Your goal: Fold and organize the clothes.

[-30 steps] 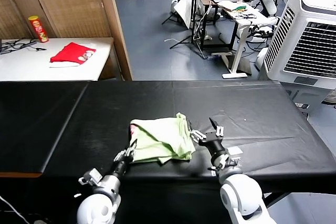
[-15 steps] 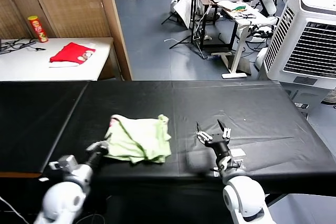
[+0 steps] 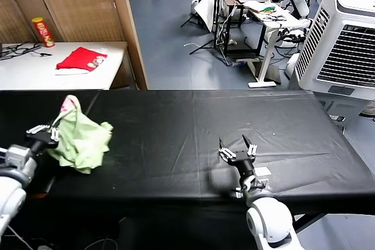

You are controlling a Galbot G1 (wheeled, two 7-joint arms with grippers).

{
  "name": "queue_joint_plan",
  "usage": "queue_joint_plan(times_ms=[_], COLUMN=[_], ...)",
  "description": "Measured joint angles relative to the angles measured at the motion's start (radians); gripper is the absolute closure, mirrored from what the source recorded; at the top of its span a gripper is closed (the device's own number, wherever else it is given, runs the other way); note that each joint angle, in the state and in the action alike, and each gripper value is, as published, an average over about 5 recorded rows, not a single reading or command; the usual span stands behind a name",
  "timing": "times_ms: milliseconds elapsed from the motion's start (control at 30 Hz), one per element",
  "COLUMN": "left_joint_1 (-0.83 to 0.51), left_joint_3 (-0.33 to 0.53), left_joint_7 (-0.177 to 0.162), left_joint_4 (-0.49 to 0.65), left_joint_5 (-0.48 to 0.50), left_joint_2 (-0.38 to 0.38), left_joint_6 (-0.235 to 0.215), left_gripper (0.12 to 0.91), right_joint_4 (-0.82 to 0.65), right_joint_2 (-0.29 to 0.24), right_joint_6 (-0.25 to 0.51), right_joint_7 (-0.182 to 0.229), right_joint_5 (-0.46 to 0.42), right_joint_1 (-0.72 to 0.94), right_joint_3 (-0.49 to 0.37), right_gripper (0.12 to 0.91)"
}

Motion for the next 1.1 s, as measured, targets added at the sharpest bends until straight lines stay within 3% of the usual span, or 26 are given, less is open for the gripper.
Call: queue_joint_plan(times_ms=[167, 400, 500, 600, 800, 967, 1100], left_joint_1=[0.01, -0.05, -0.084, -0.098, -0.092, -0.063, -0.035], left_joint_3=[0.1, 0.359, 0.462, 0.544, 0.611, 0.593, 0.553], left_joint_7=[-0.044, -0.11, -0.105, -0.075, -0.004, 0.052, 0.064], left_joint_4=[-0.101, -0.162, -0.152, -0.141, -0.143, -0.169, -0.2], left_joint_5=[0.043, 0.012, 0.038, 0.084, 0.194, 0.21, 0.203], left_joint_2=[-0.061, -0.2, -0.271, -0.337, -0.388, -0.379, -0.361], left_joint_6=[0.033, 0.064, 0.065, 0.068, 0.046, 0.01, -0.005], left_gripper=[0.883, 0.883, 0.883, 0.857, 0.569, 0.308, 0.238], right_joint_4=[0.006, 0.005, 0.0, 0.0, 0.014, 0.006, -0.025], right_joint_2=[-0.003, -0.001, -0.006, -0.018, -0.05, -0.057, -0.039], right_joint_6=[0.004, 0.005, 0.004, -0.003, -0.067, -0.142, -0.186], right_joint_7=[-0.004, -0.015, -0.024, -0.037, -0.066, -0.042, -0.006], right_joint_5=[-0.001, 0.01, 0.016, 0.018, 0.09, 0.217, 0.341], right_joint_1=[-0.018, -0.033, -0.037, -0.044, -0.056, -0.032, 0.008], right_joint_3=[0.015, 0.018, 0.014, 0.0, -0.047, -0.095, -0.133], right_gripper=[0.227, 0.227, 0.227, 0.227, 0.227, 0.227, 0.227])
